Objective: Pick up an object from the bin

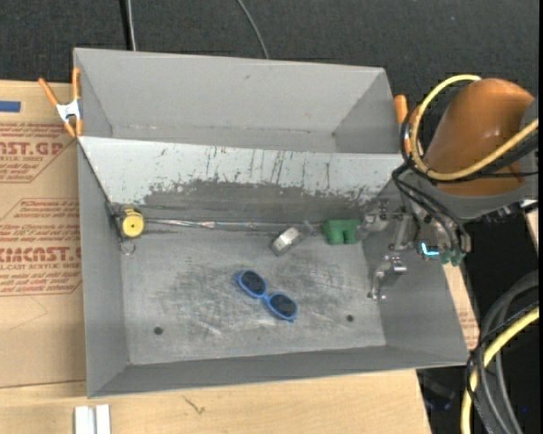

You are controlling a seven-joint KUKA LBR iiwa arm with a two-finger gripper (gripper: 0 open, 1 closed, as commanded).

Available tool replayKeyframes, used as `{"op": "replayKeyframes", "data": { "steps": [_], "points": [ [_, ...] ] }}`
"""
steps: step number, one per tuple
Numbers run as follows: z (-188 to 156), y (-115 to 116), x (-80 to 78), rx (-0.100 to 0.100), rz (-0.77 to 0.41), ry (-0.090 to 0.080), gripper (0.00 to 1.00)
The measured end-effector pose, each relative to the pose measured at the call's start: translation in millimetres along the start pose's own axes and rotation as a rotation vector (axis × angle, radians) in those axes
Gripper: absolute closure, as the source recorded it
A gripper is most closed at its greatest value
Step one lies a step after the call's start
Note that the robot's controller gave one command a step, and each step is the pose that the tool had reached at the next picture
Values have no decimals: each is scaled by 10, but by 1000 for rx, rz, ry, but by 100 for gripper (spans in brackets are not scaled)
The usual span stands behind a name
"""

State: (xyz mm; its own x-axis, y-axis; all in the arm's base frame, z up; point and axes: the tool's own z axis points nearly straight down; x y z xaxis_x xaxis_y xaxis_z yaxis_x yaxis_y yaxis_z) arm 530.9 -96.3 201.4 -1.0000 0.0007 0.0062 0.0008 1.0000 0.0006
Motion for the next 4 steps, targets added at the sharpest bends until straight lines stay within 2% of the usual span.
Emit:
{"op": "replayKeyframes", "data": {
  "steps": [1,2,3,4],
  "points": [
    [-55,204,55,-1,56,-7,0],
    [682,1094,511,-3,-104,1,0],
    [1192,1380,-27,0,-217,-11,0],
    [1186,1371,-9,1,-216,-6,100]
  ]
}}
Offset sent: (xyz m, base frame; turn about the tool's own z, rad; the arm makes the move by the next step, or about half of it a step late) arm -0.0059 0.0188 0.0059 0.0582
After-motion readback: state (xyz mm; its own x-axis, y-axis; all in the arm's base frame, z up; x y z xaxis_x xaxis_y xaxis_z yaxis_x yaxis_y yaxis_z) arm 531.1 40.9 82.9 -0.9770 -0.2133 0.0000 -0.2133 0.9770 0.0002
